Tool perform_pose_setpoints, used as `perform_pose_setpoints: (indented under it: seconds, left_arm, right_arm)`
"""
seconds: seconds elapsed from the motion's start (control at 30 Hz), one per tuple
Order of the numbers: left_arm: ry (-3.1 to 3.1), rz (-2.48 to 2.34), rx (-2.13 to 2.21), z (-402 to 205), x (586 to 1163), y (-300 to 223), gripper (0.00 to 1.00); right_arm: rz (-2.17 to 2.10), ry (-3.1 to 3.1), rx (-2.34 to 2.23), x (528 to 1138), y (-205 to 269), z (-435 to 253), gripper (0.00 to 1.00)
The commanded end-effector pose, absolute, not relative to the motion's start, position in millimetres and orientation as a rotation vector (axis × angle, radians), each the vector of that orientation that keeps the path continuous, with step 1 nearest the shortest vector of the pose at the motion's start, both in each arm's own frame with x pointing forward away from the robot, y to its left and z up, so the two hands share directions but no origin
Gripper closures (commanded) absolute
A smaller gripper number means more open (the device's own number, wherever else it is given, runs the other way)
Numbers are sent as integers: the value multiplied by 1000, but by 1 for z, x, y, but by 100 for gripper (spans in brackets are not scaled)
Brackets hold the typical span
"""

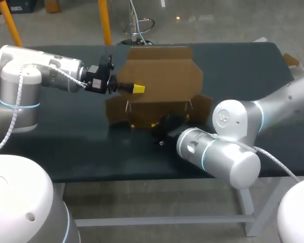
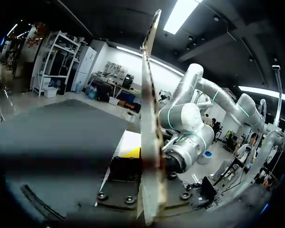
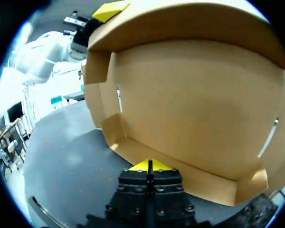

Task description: Assemble the packaging by folding the flat box into shape, placing the metal phone stand inside, and closing the box properly

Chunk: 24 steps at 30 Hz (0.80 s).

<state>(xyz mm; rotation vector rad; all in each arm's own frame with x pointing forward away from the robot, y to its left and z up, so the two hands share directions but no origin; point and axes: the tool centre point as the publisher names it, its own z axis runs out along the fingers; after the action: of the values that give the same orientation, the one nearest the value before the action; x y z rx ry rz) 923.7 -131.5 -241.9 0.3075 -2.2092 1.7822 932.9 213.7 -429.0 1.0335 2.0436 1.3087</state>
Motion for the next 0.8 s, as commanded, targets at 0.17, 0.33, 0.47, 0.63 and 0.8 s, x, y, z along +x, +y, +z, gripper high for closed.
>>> perform_pose_setpoints:
  seconds: [0.17, 0.33, 0.47, 0.63, 0.8]
  left_arm:
    - [-2222, 1756, 290, -244, 925, -134, 100]
    - [-2234, 1744, 284, -243, 925, -134, 100]
    - [-2238, 1739, 280, -243, 925, -134, 100]
    - [-2241, 1736, 275, -243, 925, -133, 100]
    - [-2242, 1735, 274, -243, 925, -131, 100]
  right_arm:
    - [1310, 2037, 1033, 933, 216, -435, 100]
    - [1310, 2037, 1033, 933, 216, -435, 100]
    - [1310, 2037, 1033, 933, 216, -435, 100]
    - [1310, 2037, 1033, 933, 216, -435, 100]
    - [1310, 2037, 1033, 933, 216, -435, 100]
